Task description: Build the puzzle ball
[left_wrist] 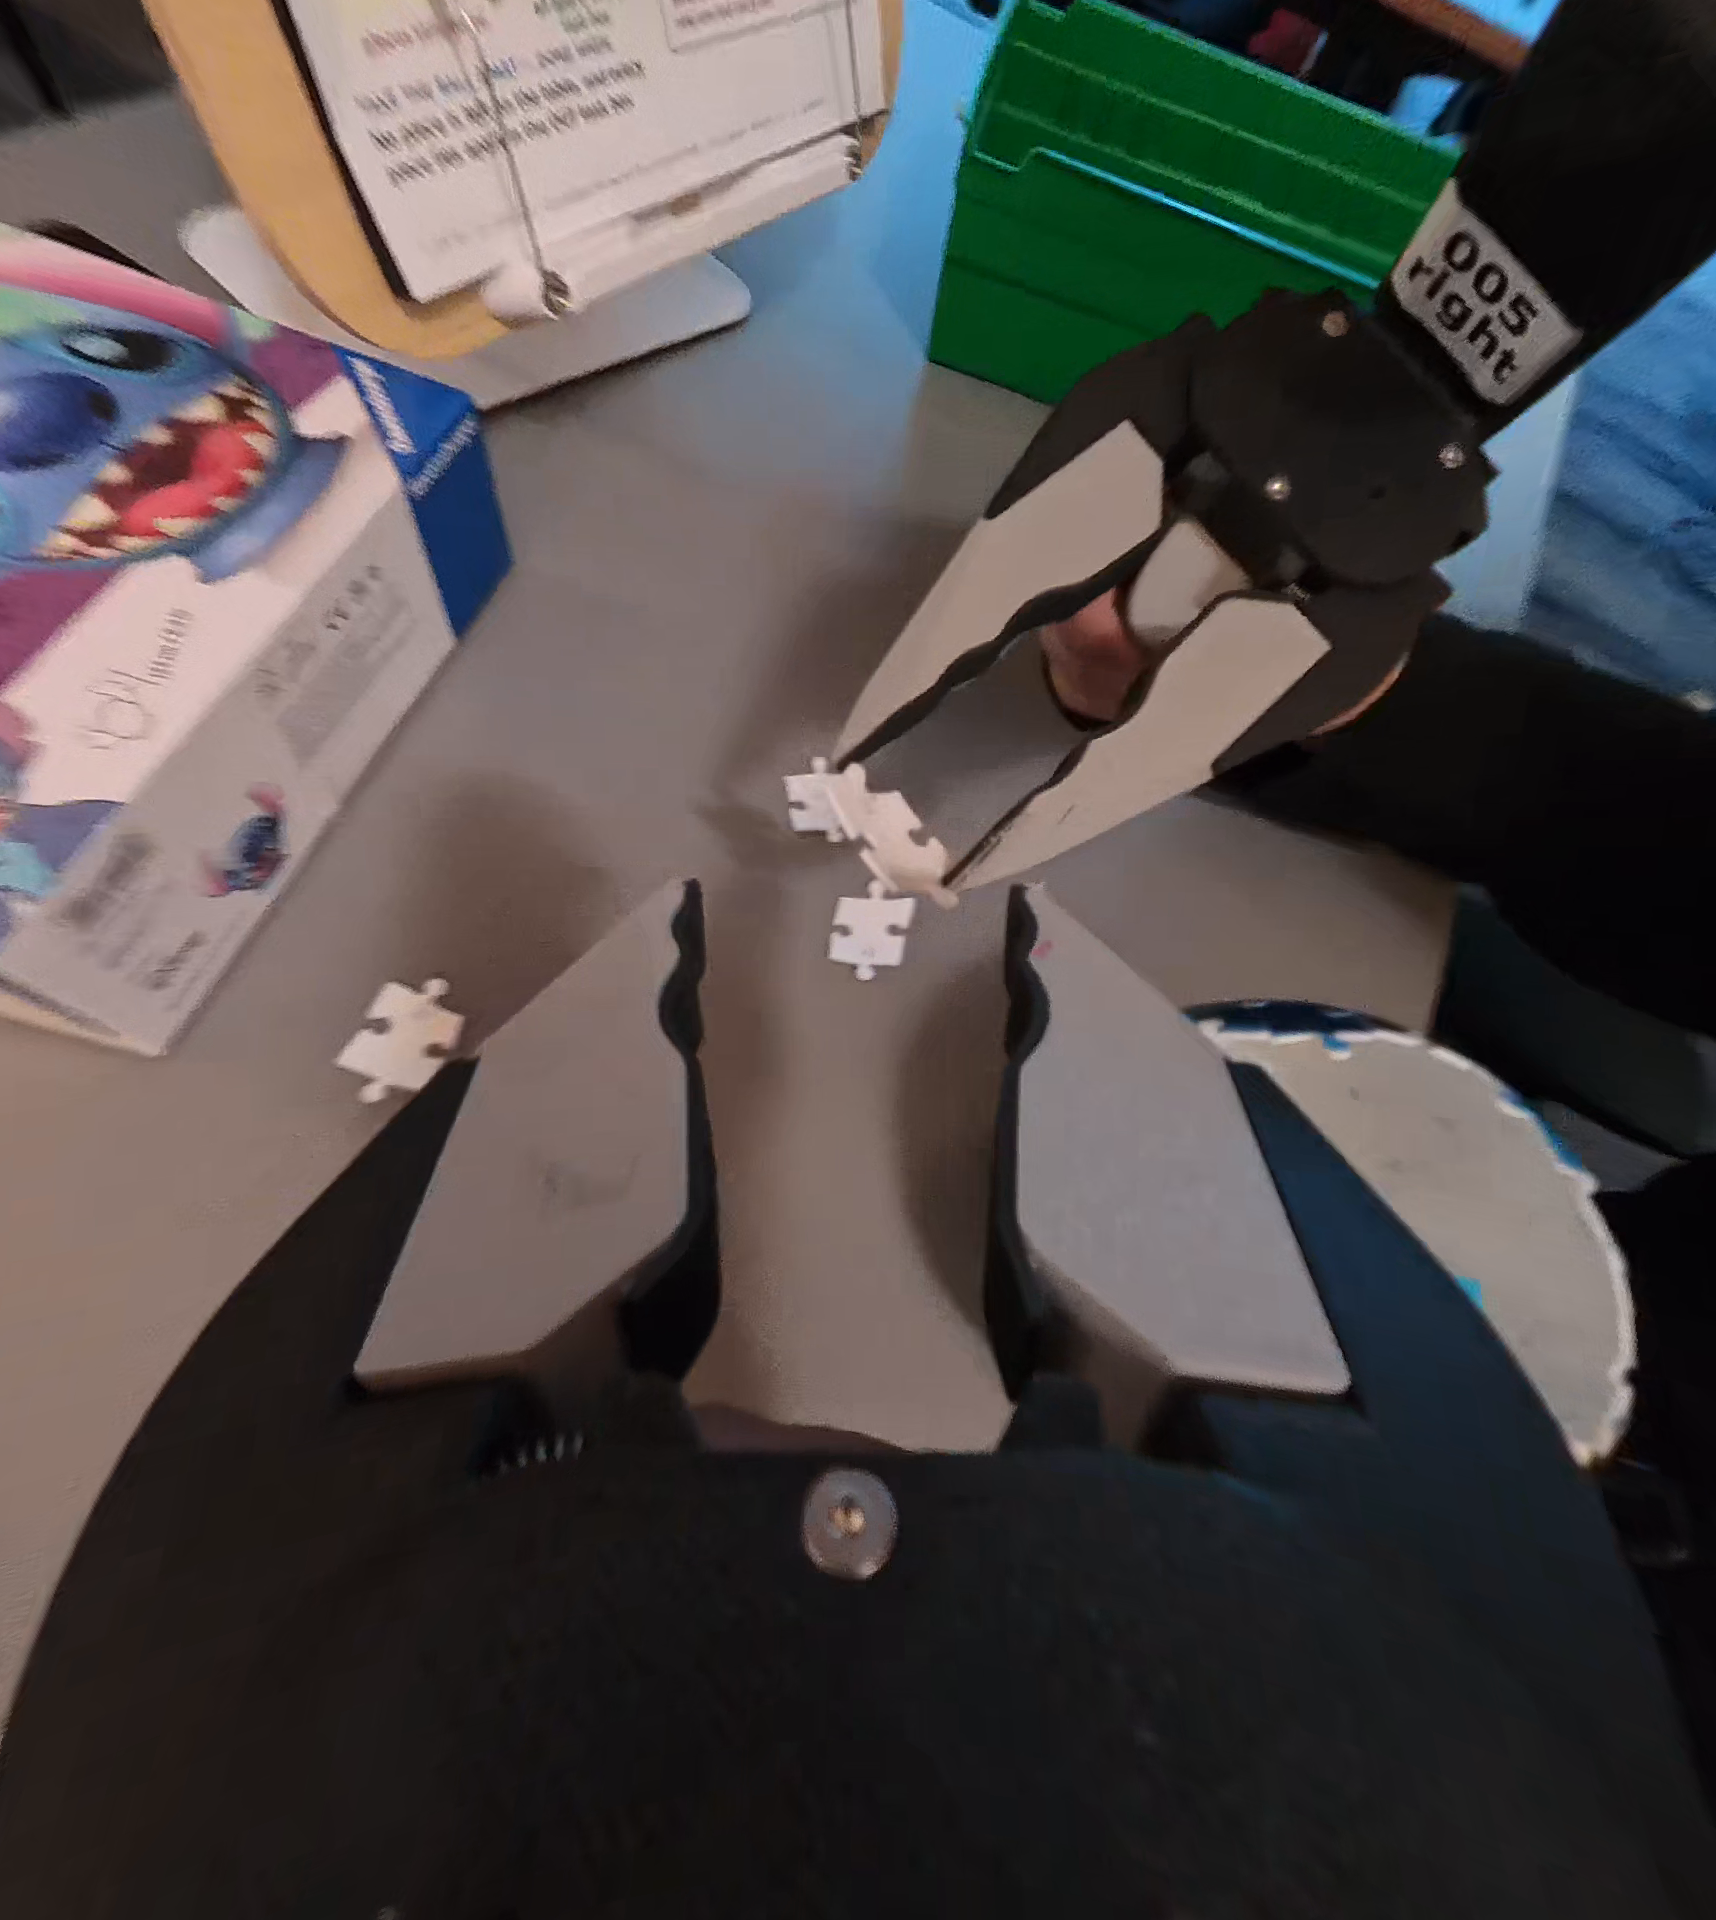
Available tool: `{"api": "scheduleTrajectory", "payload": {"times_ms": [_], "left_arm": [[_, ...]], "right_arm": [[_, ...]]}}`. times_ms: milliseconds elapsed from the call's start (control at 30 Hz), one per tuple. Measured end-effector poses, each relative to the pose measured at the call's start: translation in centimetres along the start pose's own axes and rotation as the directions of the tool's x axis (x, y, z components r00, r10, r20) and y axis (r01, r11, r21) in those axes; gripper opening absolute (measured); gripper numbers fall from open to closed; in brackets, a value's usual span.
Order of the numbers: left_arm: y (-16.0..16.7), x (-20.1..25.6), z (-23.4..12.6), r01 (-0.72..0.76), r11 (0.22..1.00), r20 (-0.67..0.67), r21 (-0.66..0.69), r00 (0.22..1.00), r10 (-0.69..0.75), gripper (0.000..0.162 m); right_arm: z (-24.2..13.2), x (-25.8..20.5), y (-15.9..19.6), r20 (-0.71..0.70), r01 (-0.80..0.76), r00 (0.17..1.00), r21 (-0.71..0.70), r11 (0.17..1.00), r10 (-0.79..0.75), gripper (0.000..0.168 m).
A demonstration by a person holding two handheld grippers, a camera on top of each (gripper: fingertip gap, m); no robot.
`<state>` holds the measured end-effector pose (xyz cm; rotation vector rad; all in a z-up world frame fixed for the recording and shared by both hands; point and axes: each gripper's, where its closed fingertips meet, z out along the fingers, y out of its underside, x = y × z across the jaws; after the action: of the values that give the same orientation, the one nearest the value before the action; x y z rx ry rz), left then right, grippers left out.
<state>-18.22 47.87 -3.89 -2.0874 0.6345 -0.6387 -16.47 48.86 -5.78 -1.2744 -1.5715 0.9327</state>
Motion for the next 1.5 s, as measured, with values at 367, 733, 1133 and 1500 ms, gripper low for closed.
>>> {"api": "scheduleTrajectory", "payload": {"times_ms": [367, 733, 1133, 1500], "left_arm": [[0.1, 0.6, 3.2, 0.085, 0.995, -0.133, -0.051, 0.987, -0.091, 0.034], [0.7, 1.1, 3.8, 0.083, 0.995, -0.208, -0.046, 0.974, -0.091, 0.001], [-1.4, 3.6, 2.1, -0.038, 0.991, -0.246, 0.128, 0.967, 0.069, 0.0], [-1.8, 5.7, 0.4, -0.072, 0.969, -0.212, 0.238, 0.969, 0.124, 0.0]], "right_arm": [[0.1, -1.8, -0.1, 0.045, 0.047, 0.998, 0.01, 0.999, -0.048, 0.032], [0.0, -1.7, 0.6, 0.033, 0.079, 0.996, -0.006, 0.997, -0.079, 0.032], [-1.7, -2.4, -1.6, 0.239, -0.192, 0.958, 0.127, 0.973, 0.158, 0.014], [-2.7, -3.7, -3.3, 0.331, -0.26, 0.924, 0.176, 0.95, 0.192, 0.0]]}}
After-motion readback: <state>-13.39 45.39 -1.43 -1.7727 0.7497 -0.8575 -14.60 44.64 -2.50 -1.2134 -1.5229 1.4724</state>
